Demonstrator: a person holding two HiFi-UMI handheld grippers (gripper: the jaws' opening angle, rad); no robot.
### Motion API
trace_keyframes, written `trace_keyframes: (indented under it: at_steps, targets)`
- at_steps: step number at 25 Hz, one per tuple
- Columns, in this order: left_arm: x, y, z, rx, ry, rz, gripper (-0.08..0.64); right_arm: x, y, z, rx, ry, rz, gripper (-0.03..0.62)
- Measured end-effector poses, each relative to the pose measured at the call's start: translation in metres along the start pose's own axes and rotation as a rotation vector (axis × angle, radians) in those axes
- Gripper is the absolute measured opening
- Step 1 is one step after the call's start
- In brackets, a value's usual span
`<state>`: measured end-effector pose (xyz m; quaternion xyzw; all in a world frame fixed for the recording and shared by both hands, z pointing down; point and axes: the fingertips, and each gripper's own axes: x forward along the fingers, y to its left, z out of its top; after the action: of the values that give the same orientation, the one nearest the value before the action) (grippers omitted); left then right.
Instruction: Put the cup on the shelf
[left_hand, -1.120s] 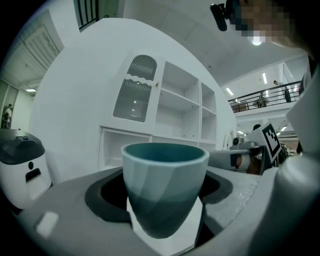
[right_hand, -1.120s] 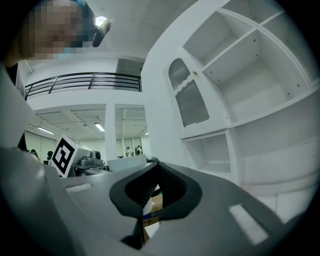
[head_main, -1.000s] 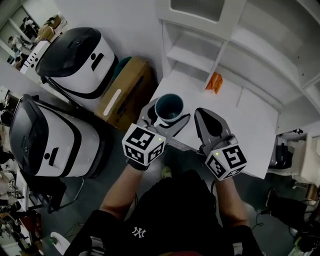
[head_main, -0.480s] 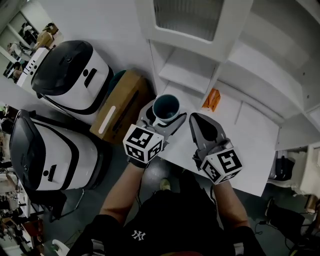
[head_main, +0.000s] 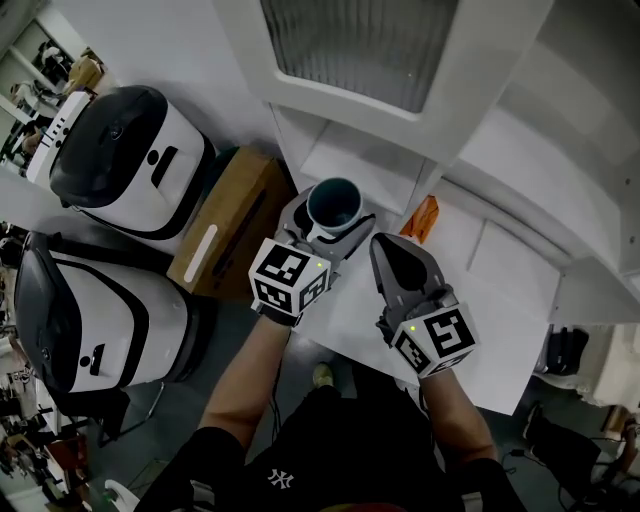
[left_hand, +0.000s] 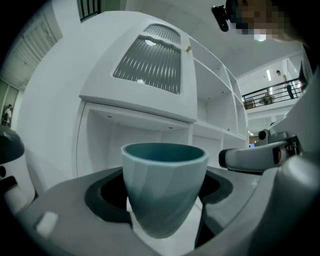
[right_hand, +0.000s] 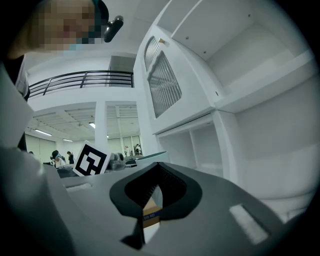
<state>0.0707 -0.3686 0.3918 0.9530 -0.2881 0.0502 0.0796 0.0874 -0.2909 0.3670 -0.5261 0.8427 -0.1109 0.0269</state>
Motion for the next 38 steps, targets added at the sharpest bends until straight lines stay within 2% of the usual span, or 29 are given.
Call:
trace_keyframes:
  at_steps: [22, 38]
  targets:
    - [0.107, 0.035, -0.018, 0.021, 0.024, -0.018, 0.389, 0.037, -0.055, -0.020, 0.005, 0.022, 0.006, 0.012]
    - [0.143, 0.058, -0.028, 0.026, 0.035, -0.011, 0.390, 0.055, -0.069, -0.030, 0.013, 0.055, 0.021, 0.012]
